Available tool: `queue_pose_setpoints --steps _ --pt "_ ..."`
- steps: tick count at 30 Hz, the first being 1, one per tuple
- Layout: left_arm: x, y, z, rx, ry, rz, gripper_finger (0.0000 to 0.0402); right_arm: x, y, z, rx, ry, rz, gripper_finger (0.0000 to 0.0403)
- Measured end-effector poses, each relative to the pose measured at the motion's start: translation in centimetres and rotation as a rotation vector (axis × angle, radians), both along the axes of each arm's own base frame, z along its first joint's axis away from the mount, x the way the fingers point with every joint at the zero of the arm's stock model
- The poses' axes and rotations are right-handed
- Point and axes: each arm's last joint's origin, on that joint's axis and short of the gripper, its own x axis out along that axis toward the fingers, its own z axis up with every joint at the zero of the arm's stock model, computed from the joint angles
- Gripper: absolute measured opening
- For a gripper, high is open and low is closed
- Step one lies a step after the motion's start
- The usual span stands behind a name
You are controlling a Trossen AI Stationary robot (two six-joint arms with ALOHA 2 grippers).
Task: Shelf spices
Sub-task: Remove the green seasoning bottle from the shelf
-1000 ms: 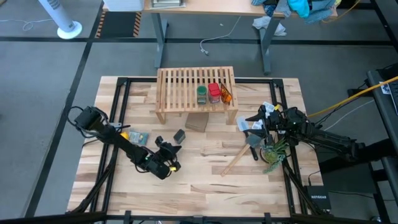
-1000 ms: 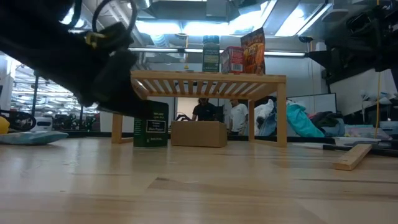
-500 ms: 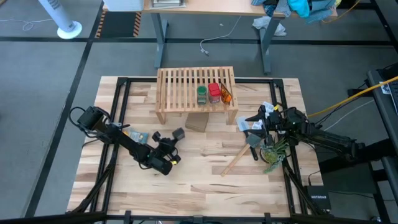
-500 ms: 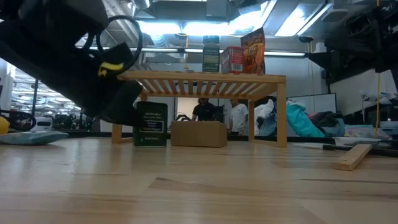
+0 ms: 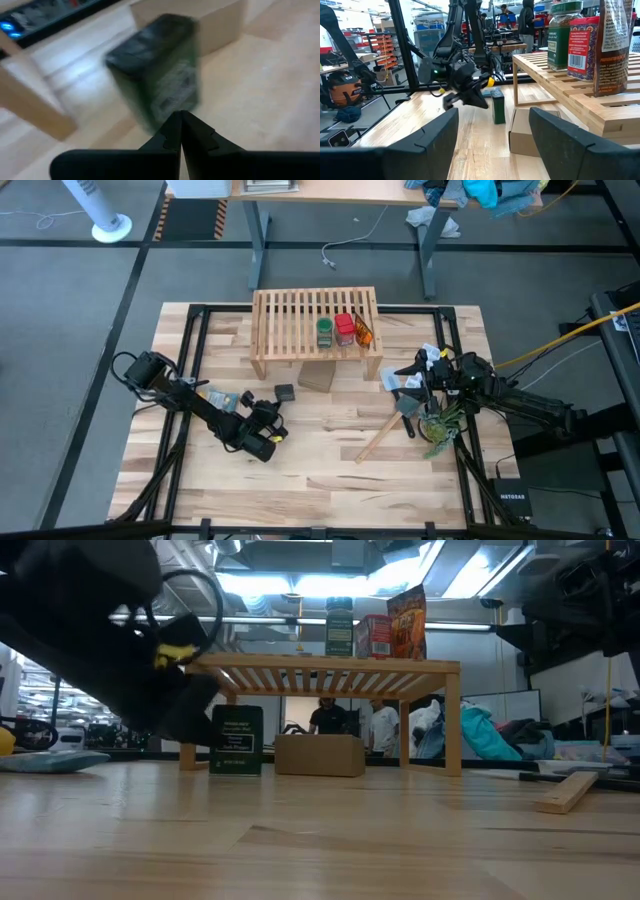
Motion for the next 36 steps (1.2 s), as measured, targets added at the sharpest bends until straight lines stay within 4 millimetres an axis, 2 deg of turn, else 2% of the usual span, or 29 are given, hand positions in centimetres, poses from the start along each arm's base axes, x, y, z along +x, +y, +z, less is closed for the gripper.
queue_pose_setpoints --steps 3,8,12,15,20,28,32,36 --pt "0.4 -1.4 1.0 -0.017 -0.044 -0.075 0.0003 0.0 0.0 0.0 0.000 0.000 0.000 0.0250" --pt "1.9 -3.0 5.0 0.011 -0.106 -0.227 0.0003 0.0 0.0 0.0 0.001 0.001 0.000 0.0250" --pt "3.5 -3.4 8.2 0.031 -0.072 -0.456 0.0003 0.0 0.0 0.0 0.001 0.000 0.000 0.0250" --pt "4.9 -3.1 9.4 0.007 -0.050 -0.621 0.0003 0.0 0.0 0.0 0.001 0.001 0.000 0.0250" --pt "6.5 -0.8 9.9 -0.064 -0.018 -0.672 0.0004 0.0 0.0 0.0 0.001 0.000 0.000 0.0250" --pt "7.3 2.9 9.2 -0.107 0.050 -0.576 0.0004 0.0 0.0 0.0 0.001 0.001 0.000 0.0250" --pt "7.5 3.9 9.1 -0.206 0.032 -0.575 0.0004 0.0 0.0 0.0 0.001 0.000 0.000 0.0250" --pt "8.2 4.2 10.1 -0.189 0.010 -0.618 0.0004 0.0 0.0 0.0 0.001 0.000 0.000 0.0250"
